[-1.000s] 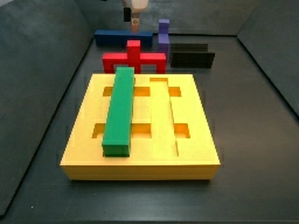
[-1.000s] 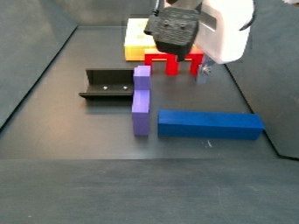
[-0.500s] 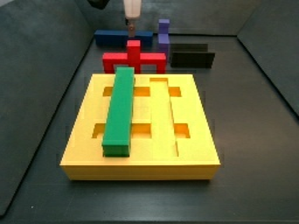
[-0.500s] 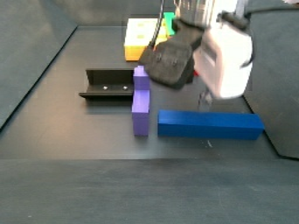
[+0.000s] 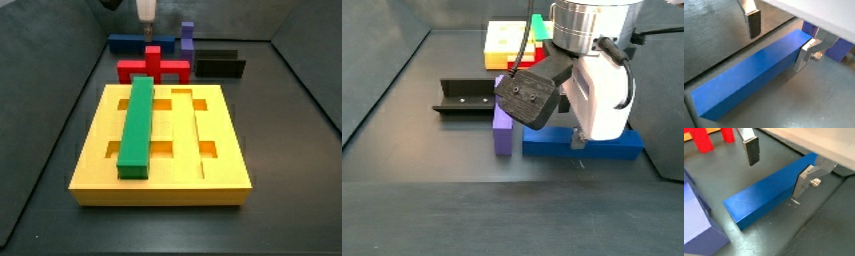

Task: Pick up the blue object. Move up. Move to above the board. Insert the blue object.
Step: Pick up the blue object.

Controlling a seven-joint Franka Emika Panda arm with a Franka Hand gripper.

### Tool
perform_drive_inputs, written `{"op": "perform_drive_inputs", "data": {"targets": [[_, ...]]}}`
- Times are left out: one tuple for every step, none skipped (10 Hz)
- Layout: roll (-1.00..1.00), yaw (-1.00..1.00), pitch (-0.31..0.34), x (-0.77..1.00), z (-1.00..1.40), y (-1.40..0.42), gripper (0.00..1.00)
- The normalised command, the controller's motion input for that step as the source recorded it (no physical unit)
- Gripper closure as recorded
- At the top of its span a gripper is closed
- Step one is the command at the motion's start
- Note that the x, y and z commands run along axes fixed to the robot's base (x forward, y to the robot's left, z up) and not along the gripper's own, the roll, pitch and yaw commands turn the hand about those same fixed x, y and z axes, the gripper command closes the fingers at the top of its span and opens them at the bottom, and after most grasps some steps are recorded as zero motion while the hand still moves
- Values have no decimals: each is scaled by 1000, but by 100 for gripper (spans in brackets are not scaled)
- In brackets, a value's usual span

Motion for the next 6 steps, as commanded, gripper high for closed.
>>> {"op": "perform_drive_inputs", "data": {"targets": [[-257,-320,-209,-320,-243,91,0],[-220,-251,-206,-211,-291,9,0],[-81,-63,-131,-43,-254,0,0],[69,-3,0,0,-254,0,0],[146,0,0,11,-260,86,0],[203,6,-4,-60,-234,9,0]]}}
